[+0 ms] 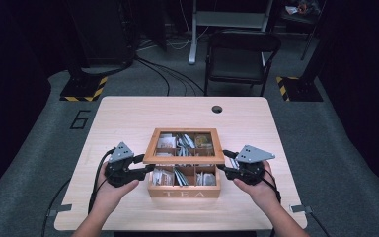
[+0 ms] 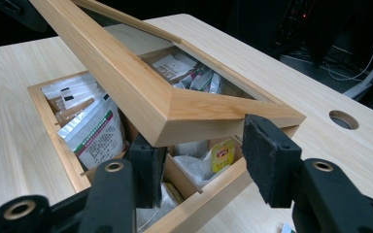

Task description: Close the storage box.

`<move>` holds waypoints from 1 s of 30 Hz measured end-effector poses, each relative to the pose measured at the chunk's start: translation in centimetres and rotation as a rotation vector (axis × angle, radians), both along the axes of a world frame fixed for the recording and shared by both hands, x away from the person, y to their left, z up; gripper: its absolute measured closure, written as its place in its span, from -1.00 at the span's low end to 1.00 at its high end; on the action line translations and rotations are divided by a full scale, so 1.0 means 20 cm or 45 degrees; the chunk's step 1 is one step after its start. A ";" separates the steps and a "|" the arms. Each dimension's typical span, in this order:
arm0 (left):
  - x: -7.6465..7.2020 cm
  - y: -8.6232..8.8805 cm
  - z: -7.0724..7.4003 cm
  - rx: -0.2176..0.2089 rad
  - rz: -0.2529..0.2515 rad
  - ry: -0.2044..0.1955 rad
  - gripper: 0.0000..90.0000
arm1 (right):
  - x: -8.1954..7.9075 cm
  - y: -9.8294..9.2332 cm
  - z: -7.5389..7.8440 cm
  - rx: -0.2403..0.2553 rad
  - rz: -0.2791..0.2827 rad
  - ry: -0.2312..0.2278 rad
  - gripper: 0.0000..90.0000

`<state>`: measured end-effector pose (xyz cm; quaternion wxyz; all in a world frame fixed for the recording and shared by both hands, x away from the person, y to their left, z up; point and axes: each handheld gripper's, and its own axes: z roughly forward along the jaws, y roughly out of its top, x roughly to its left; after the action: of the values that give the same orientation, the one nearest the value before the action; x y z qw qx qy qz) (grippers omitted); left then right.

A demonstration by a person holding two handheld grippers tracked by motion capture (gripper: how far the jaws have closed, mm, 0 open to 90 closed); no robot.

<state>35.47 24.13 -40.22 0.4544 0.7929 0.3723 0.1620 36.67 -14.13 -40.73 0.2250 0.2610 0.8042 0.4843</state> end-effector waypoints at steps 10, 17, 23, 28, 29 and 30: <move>-0.01 0.00 -0.04 -0.013 0.003 0.015 0.08 | -0.02 0.00 -0.04 0.002 -0.002 0.011 0.13; -0.04 0.00 -0.06 0.002 -0.003 0.006 0.08 | -0.05 0.00 -0.08 0.008 -0.011 0.038 0.13; -0.05 0.00 -0.08 0.004 -0.011 0.009 0.08 | -0.06 -0.01 -0.10 0.032 -0.006 0.050 0.12; -0.06 0.00 -0.09 0.011 -0.020 0.004 0.08 | -0.08 -0.01 -0.10 0.048 -0.005 0.071 0.12; -0.06 0.00 -0.10 0.011 -0.019 -0.001 0.08 | -0.09 -0.01 -0.10 0.046 -0.003 0.073 0.12; -0.06 0.00 -0.10 0.015 -0.023 0.002 0.08 | -0.09 -0.01 -0.10 0.043 -0.003 0.079 0.12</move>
<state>34.22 24.12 -42.19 0.4508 0.7991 0.3645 0.1592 34.85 -14.38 -42.80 0.1959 0.2806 0.8022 0.4892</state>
